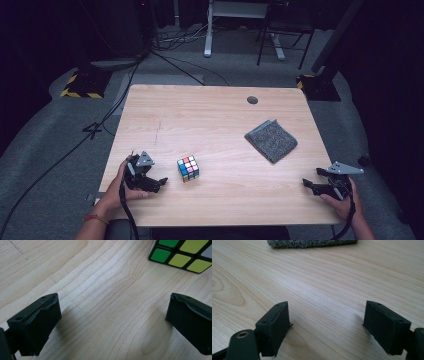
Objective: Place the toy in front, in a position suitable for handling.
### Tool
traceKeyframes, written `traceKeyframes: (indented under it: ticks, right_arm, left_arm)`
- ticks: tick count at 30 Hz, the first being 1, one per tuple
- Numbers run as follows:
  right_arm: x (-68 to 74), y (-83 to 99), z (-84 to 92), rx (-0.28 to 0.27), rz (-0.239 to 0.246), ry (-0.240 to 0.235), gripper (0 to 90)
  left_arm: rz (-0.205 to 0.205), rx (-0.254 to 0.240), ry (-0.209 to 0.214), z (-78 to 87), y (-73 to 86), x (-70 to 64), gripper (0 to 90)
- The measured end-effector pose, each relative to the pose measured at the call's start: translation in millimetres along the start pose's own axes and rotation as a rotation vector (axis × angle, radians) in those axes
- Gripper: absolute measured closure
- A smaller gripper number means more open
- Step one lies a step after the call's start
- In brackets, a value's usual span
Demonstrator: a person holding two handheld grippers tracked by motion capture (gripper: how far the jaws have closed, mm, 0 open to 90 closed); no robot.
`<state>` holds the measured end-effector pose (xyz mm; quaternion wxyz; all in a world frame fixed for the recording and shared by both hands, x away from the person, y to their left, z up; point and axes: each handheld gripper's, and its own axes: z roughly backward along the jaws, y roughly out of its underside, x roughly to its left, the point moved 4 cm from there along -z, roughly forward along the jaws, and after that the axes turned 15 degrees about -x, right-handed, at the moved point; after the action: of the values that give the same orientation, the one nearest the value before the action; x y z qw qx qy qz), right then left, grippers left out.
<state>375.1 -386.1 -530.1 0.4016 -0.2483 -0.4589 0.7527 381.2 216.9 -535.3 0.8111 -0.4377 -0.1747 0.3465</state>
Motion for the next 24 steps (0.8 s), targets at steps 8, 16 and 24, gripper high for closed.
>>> traceKeyframes:
  ticks: [8, 16, 24]
  right_arm:
    - [0.3, -0.7, -0.6, 0.004, -0.001, 0.004, 20.5]
    - [7.2, -10.0, -3.4, 0.008, 0.038, -0.025, 28.4]
    - [24.0, -46.5, -20.3, -0.045, 0.132, -0.061, 26.9]
  left_arm:
    - [-0.033, -0.001, 0.051, -2.1, -1.2, -8.2, 0.0]
    - [-0.046, 0.000, 0.065, -2.1, -1.0, -16.9, 0.0]
    - [-0.055, 0.001, 0.080, -1.7, -0.5, -27.0, 0.1]
